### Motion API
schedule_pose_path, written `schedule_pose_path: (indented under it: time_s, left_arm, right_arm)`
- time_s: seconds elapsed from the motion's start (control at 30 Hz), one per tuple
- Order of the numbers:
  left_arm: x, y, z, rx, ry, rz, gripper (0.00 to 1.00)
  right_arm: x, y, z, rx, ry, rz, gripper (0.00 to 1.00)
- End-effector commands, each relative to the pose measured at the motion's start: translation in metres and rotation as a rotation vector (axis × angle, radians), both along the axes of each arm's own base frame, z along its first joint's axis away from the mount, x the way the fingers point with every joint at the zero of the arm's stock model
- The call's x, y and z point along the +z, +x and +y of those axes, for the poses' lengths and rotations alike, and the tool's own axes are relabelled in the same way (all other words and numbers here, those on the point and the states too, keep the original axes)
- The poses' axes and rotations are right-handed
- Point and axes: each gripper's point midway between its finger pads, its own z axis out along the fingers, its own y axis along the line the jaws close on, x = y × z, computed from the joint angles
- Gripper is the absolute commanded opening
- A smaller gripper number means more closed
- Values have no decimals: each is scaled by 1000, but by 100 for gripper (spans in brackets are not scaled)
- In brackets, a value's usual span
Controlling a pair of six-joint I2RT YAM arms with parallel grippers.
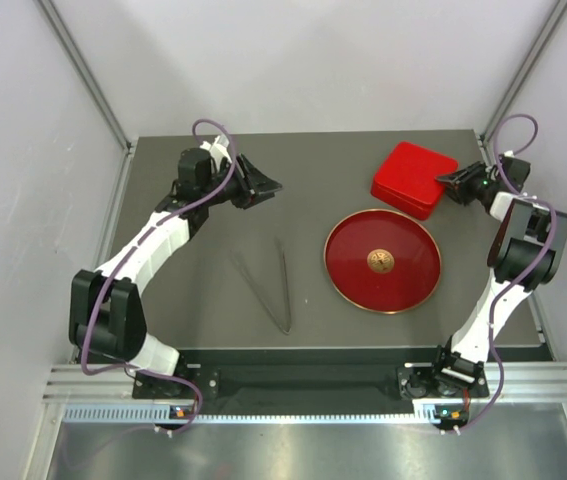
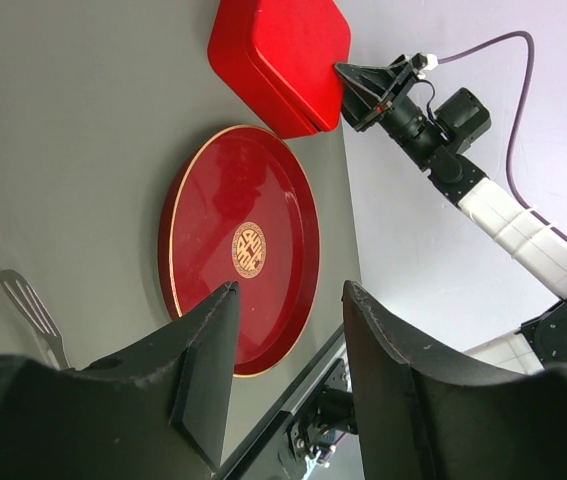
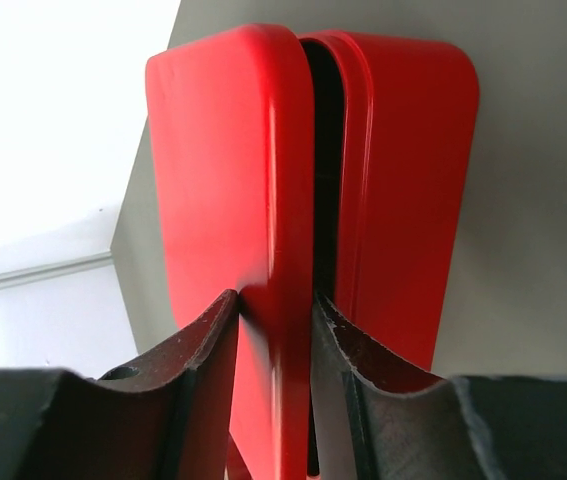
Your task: Pack the chocolate
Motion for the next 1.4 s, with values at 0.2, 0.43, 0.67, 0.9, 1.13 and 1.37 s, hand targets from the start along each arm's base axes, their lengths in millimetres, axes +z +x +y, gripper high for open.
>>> schedule_pose_path:
  time_s: [0.2,0.43,0.67,0.9,1.13,1.37]
  left_arm:
    - [37,-4,1,-4,-8,-100,51]
    - [41,-5,1,-4,-11,-107,51]
    - [47,-5,1,-4,-13,-120,51]
    - [51,-5,1,1,-16,-128,51]
    - [55,-6,0,-3,-20,-134,51]
    - [53,-9,1,-3,-8,-120,51]
  right_arm:
    - [30,-4,-29,-77,-108,-31,34]
    - [34,-6,-36,-77,-101,-43,32]
    - [35,-11,-41,-67,-88,-68,34]
    - [36,-17,-52,-61,-76,-88,37]
    - [44,-17,-49,-24,-69,-133,37]
    - [36,-27,-68,-76,-53,-108,33]
